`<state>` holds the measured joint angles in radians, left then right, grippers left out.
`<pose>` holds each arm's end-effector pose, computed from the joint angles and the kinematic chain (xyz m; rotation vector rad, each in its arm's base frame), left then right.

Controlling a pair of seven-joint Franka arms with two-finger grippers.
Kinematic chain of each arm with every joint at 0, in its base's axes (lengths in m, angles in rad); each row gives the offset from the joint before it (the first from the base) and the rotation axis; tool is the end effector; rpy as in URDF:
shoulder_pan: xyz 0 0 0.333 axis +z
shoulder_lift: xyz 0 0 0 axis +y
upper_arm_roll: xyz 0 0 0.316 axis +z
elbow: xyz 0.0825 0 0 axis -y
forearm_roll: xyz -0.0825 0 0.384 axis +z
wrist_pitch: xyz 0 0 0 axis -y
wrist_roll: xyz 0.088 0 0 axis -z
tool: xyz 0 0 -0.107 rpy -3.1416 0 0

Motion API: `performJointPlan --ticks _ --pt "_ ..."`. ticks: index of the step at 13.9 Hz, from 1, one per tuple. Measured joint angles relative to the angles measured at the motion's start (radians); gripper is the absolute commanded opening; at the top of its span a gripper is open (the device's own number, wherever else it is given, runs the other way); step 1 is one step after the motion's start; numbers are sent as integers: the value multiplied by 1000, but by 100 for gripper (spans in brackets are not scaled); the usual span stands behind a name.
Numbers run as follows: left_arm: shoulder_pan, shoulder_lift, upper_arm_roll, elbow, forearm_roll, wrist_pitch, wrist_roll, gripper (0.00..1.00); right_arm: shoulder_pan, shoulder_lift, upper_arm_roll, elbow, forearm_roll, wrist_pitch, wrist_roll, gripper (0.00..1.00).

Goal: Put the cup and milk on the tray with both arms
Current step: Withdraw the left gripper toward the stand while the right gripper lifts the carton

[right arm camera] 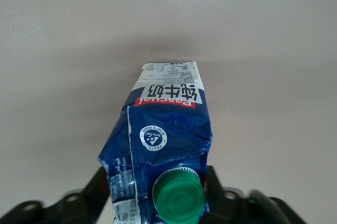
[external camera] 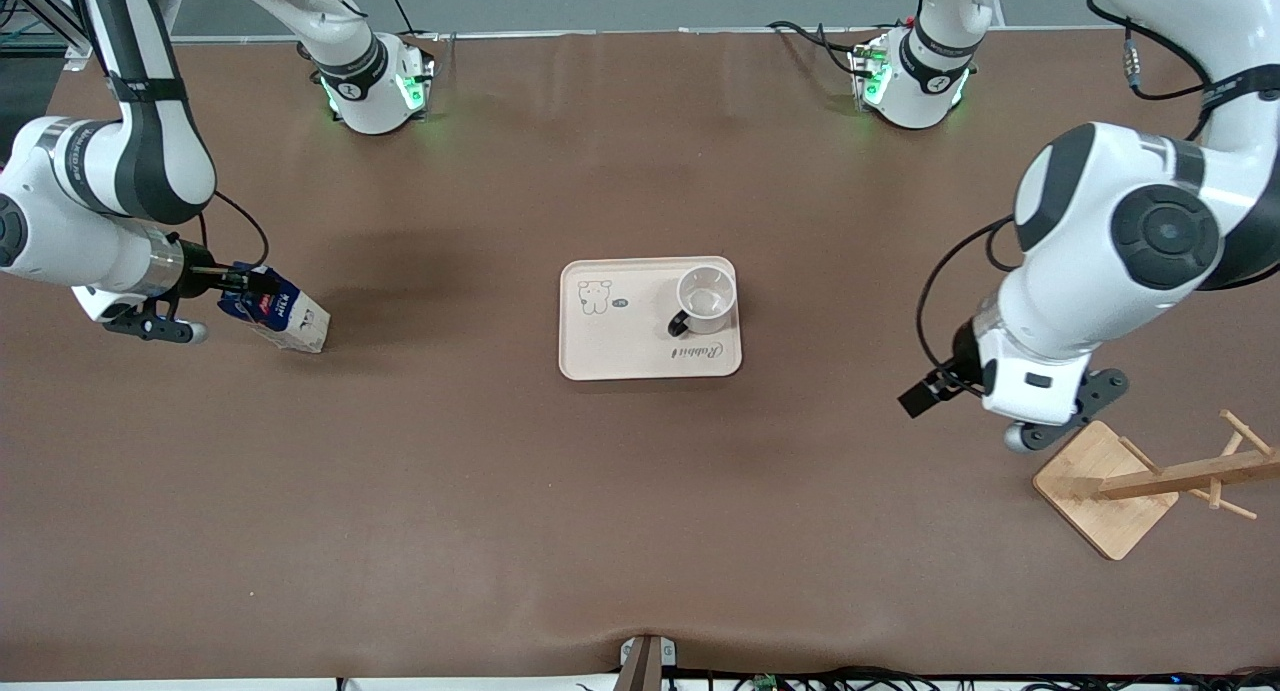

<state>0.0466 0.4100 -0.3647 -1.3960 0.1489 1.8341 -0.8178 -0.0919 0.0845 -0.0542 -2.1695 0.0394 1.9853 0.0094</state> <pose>0.6632 -0.1619 0.4903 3.0184 0.7650 0.0741 0.5101 -0.0725 0.3360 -3.0551 0.2706 0.4102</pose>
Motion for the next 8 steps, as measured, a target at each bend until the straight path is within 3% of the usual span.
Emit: performJointPlan --ticks 1,5,8 --pt "25 -6 1 0 2 -2 61 100 0 0 0 -1 -1 0 0 0" --pt "142 -31 2 2 3 -32 276 100 0 -2 1 0 -1 -18 -6 0" --pt "192 -62 2 2 3 -83 328 100 4 -4 3 34 -1 -140 -19 0"
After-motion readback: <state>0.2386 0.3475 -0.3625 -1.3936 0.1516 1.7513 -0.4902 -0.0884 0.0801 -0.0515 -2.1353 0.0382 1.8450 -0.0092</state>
